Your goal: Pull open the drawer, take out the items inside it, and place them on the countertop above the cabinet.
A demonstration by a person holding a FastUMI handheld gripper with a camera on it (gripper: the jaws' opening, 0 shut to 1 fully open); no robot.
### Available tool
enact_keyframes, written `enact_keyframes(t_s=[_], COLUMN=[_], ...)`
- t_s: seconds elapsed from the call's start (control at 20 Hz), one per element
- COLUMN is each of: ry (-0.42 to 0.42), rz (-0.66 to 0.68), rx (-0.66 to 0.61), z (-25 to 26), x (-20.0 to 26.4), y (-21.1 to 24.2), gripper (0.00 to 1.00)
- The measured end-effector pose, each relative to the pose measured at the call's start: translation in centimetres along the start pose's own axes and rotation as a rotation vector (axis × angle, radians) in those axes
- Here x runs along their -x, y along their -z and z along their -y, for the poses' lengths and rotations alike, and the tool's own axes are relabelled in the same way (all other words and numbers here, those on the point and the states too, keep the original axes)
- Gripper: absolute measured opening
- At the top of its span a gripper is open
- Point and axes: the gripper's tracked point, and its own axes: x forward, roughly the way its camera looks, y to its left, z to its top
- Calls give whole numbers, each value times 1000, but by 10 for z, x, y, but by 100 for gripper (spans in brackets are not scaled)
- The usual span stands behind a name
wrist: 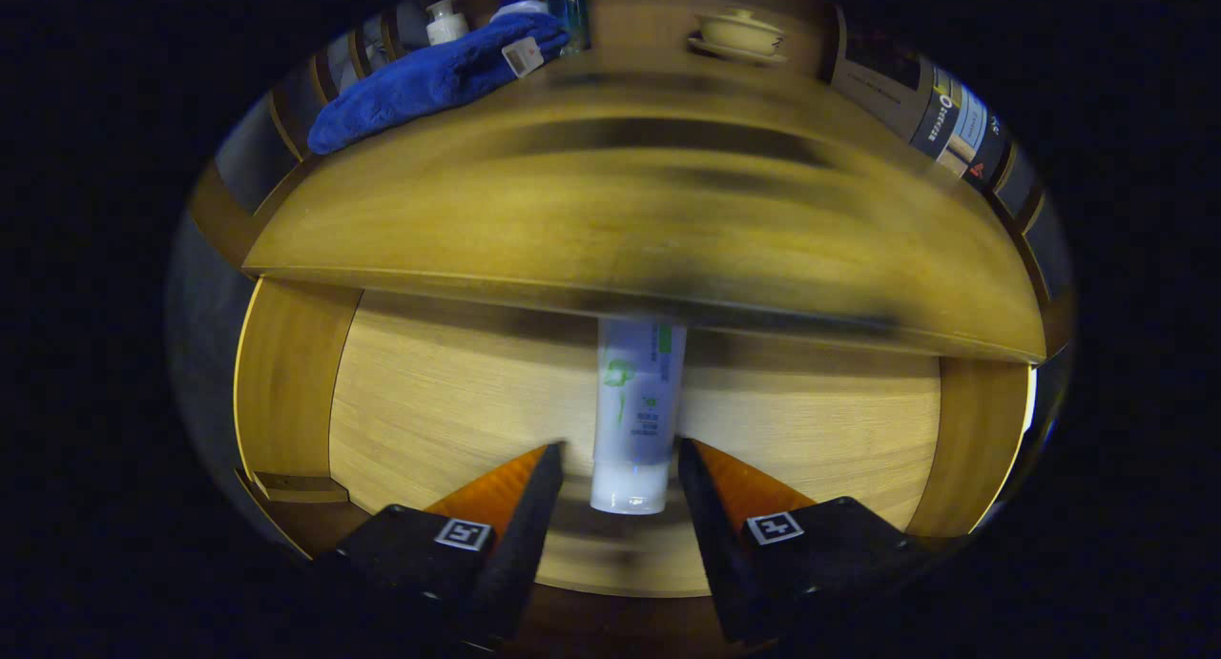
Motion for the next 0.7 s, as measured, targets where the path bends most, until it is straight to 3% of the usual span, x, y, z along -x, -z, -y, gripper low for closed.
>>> enact_keyframes(t_s=[0.1, 0.2, 0.35, 0.5, 0.7], ry=[30, 30, 23, -24, -180], rz=[2, -9, 7, 46, 69], rx=[2, 8, -2, 20, 62], z=[6, 8, 11, 1, -36], x=[-7, -8, -7, 9, 47], y=[-2, -6, -19, -41, -68], gripper=[72, 57, 46, 46, 46])
